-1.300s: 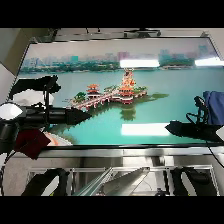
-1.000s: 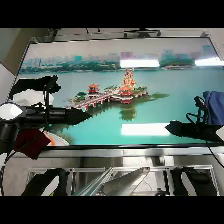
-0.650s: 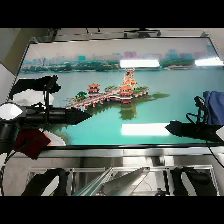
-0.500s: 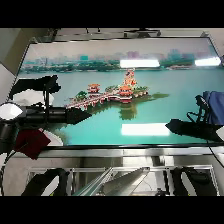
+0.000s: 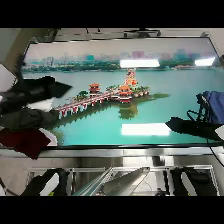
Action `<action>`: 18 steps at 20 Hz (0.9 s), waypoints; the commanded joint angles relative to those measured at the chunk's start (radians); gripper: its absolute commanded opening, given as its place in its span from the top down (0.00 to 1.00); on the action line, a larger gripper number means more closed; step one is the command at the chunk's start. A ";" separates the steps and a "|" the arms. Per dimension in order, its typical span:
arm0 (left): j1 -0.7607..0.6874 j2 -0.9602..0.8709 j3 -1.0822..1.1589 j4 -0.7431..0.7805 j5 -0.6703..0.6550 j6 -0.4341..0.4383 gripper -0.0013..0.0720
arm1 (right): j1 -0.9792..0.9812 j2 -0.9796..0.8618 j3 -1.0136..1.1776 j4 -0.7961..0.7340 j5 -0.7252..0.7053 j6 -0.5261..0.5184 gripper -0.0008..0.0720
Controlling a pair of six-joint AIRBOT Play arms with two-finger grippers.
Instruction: Fold the shirts.
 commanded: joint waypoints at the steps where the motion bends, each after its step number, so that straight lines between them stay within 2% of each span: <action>1: 0.224 -0.248 0.260 0.221 0.056 -0.003 0.01 | 0.001 -0.005 0.000 0.000 -0.029 0.000 0.65; 2: 0.255 -0.350 0.339 0.243 0.043 0.003 0.01 | 0.001 -0.005 0.000 0.000 -0.054 0.000 0.37; 3: 0.274 -0.453 0.415 0.246 0.035 0.024 0.01 | 0.001 -0.004 0.000 0.000 -0.074 0.000 0.28; 6: 0.270 -0.769 0.663 0.330 0.026 0.040 0.00 | 0.001 -0.007 0.000 -0.001 -0.076 0.000 0.28; 9: 0.232 -1.001 0.875 0.505 -0.005 0.031 0.00 | 0.001 -0.008 0.000 -0.001 -0.075 0.000 0.28; 12: 0.202 -1.114 0.952 0.564 0.059 0.030 0.00 | 0.001 -0.011 0.000 -0.003 -0.083 0.001 0.28; 15: 0.177 -1.140 0.912 0.652 0.101 0.029 0.01 | 0.001 -0.019 0.000 -0.004 -0.085 0.001 0.28; 17: 0.171 -1.140 0.901 0.647 0.107 0.029 0.05 | 0.001 -0.031 0.000 -0.004 -0.100 0.000 0.28; 18: 0.166 -1.137 0.904 0.649 0.105 0.008 0.35 | 0.001 -0.036 0.000 -0.004 -0.106 0.000 0.28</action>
